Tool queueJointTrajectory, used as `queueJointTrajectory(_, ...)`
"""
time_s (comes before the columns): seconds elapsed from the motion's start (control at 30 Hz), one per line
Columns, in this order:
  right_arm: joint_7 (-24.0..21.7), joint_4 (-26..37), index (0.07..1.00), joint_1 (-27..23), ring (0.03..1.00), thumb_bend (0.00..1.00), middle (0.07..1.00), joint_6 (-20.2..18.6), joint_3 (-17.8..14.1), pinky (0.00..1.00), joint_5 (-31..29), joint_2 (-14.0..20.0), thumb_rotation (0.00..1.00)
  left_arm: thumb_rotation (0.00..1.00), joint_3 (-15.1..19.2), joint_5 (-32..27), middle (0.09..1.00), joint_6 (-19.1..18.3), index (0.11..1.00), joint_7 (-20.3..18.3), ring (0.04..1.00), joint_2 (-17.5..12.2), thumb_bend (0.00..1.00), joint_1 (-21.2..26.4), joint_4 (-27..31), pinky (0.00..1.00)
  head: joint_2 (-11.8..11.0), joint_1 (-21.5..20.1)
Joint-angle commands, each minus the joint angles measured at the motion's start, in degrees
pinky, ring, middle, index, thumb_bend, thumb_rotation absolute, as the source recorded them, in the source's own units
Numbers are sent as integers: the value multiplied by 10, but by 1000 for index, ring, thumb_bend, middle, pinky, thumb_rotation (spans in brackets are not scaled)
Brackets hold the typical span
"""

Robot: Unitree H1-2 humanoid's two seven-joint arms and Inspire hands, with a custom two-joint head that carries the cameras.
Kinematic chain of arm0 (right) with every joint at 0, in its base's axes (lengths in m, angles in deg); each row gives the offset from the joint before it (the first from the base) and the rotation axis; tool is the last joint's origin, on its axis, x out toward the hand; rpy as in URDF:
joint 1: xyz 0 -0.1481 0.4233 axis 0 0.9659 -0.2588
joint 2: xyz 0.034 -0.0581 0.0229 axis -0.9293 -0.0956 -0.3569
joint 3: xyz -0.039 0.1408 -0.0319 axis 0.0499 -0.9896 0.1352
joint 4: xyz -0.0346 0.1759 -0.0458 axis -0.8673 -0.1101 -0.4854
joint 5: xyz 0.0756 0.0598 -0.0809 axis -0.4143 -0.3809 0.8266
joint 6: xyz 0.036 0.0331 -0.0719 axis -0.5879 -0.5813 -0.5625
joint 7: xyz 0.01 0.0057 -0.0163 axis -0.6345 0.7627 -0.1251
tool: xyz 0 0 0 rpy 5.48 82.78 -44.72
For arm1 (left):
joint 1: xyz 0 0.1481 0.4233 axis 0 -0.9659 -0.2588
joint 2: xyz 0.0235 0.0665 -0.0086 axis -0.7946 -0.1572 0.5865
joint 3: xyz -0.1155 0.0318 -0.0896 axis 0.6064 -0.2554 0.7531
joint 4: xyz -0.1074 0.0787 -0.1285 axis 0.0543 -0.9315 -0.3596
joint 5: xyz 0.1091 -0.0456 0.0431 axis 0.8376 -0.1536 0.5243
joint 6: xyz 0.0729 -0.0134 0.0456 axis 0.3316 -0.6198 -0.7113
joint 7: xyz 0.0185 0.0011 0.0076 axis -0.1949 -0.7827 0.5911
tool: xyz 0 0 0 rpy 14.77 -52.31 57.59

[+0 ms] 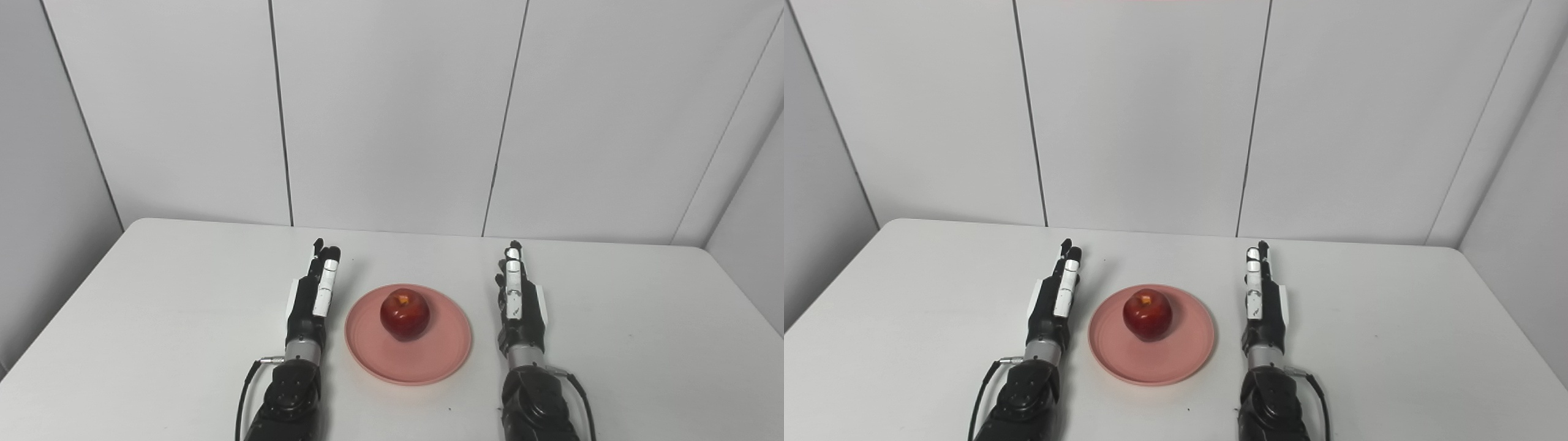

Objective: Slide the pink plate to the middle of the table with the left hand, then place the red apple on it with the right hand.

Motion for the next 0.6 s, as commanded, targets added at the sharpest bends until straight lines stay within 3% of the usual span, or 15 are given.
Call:
queueJointTrajectory(0.0,-12,0,1000,-21,1000,753,1000,3,-4,1000,-15,-7,1000,983,3,-6,1000,-16,1000,-11,1000,-5,876,5,-7,1000,1,0)
queueJointTrajectory(0.57,-21,-2,1000,-22,1000,775,1000,-14,0,1000,-14,2,1000,979,17,-6,1000,1,1000,-2,1000,-4,855,17,-37,1000,1,0)
